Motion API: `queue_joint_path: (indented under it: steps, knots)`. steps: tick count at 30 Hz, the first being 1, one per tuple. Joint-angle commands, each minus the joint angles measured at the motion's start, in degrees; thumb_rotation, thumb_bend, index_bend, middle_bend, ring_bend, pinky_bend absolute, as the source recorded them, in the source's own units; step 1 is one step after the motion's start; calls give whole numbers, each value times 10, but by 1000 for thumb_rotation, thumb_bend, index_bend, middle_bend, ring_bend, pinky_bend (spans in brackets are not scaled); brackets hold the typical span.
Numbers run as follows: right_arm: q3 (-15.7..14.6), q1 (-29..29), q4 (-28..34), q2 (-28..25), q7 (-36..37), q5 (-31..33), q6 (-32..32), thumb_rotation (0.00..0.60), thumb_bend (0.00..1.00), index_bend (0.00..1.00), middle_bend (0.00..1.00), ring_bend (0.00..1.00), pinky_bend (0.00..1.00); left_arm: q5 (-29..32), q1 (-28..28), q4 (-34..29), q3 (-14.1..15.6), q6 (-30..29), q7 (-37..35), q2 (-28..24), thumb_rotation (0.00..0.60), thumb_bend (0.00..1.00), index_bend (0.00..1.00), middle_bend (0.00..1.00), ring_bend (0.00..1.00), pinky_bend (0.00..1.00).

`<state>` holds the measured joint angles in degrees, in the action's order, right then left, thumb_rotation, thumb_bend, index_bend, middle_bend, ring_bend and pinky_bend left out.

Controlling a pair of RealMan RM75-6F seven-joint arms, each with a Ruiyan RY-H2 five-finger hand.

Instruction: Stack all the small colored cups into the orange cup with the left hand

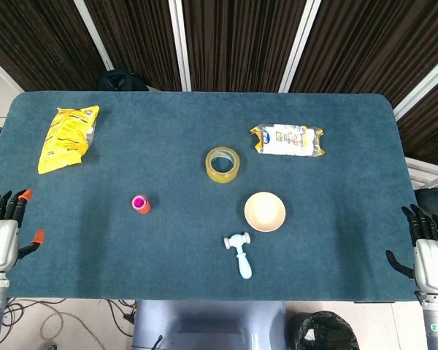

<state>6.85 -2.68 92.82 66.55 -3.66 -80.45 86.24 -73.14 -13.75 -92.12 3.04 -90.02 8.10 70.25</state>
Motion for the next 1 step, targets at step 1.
queue_joint_path:
  steps: [1]
  knots:
    - [0, 0, 0, -1, 1, -1, 0, 600, 324, 86, 78, 132, 85, -27, 11, 7, 6, -5, -34, -10, 600, 288, 83, 76, 0, 0]
